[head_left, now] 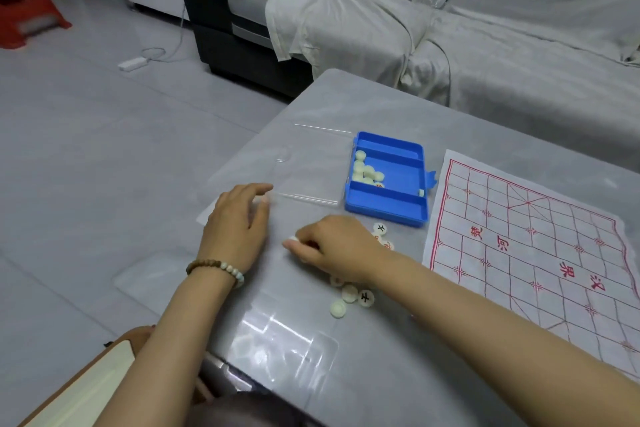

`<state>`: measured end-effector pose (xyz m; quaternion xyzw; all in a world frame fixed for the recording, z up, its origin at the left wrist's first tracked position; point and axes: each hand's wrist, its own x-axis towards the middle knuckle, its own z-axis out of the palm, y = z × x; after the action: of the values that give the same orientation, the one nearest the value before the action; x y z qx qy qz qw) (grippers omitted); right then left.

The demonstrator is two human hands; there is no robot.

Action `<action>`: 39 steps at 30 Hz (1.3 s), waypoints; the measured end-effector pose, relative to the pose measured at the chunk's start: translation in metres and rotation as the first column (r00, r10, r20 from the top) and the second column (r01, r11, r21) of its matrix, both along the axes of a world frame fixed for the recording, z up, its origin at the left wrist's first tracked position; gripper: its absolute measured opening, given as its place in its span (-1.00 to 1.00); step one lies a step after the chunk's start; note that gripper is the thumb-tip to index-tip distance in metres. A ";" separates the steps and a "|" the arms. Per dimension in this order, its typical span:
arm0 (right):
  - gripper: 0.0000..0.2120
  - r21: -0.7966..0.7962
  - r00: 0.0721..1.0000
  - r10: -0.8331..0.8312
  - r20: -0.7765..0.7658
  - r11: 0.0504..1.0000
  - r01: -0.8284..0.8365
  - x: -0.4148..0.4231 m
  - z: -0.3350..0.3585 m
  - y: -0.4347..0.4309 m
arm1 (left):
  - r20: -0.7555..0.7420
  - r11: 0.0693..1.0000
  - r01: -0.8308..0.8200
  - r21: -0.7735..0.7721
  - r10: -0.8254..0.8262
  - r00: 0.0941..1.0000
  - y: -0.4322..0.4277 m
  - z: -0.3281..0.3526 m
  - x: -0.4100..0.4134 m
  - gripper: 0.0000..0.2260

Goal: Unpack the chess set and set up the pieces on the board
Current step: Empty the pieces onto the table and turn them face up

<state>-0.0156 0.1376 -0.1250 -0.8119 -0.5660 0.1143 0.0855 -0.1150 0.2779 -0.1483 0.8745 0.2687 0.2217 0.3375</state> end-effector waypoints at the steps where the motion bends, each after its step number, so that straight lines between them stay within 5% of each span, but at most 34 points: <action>1: -0.63 -0.013 1.000 0.012 0.013 1.000 -0.012 -0.003 -0.002 0.002 | -0.002 0.999 0.002 -0.038 -0.002 1.000 0.000 0.003 -0.006 -0.78; 5: -0.65 -0.006 0.999 0.005 0.053 1.000 -0.004 -0.006 -0.003 0.001 | -0.072 0.968 0.125 -0.215 -0.144 0.987 -0.008 0.008 -0.022 -0.84; 11: -0.72 0.086 0.991 -0.085 -0.100 0.992 0.094 0.006 0.001 -0.028 | -0.162 0.930 0.276 -0.241 -0.319 0.934 -0.022 0.010 -0.024 -0.74; 16: -0.75 0.109 0.965 -0.125 -0.233 0.982 0.153 0.014 0.001 -0.050 | -0.188 0.939 0.274 -0.207 -0.313 0.931 -0.029 0.009 -0.020 -0.72; 22: -0.73 0.050 0.986 -0.056 -0.159 0.997 0.064 0.011 -0.002 -0.062 | -0.158 0.933 0.287 -0.216 -0.323 0.933 -0.037 0.011 -0.013 -0.76; 27: -0.71 0.201 0.972 -0.149 -0.180 0.962 0.184 0.013 0.004 -0.075 | -0.146 0.926 0.308 -0.217 -0.343 0.928 -0.040 0.011 -0.004 -0.76; 31: -0.56 0.189 1.000 -0.001 0.015 0.982 -0.002 0.012 -0.005 -0.093 | -0.143 0.918 0.329 -0.222 -0.364 0.920 -0.041 0.010 0.002 -0.78; 39: -0.54 0.113 0.999 0.045 0.026 0.992 -0.047 0.005 -0.024 -0.110 | -0.156 0.920 0.339 -0.196 -0.371 0.916 -0.043 0.010 0.007 -0.77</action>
<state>-0.0111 0.0275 -0.1495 -0.7938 -0.5912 0.0743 0.1221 -0.1084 0.2352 -0.1381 0.8949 0.1535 0.0492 0.4160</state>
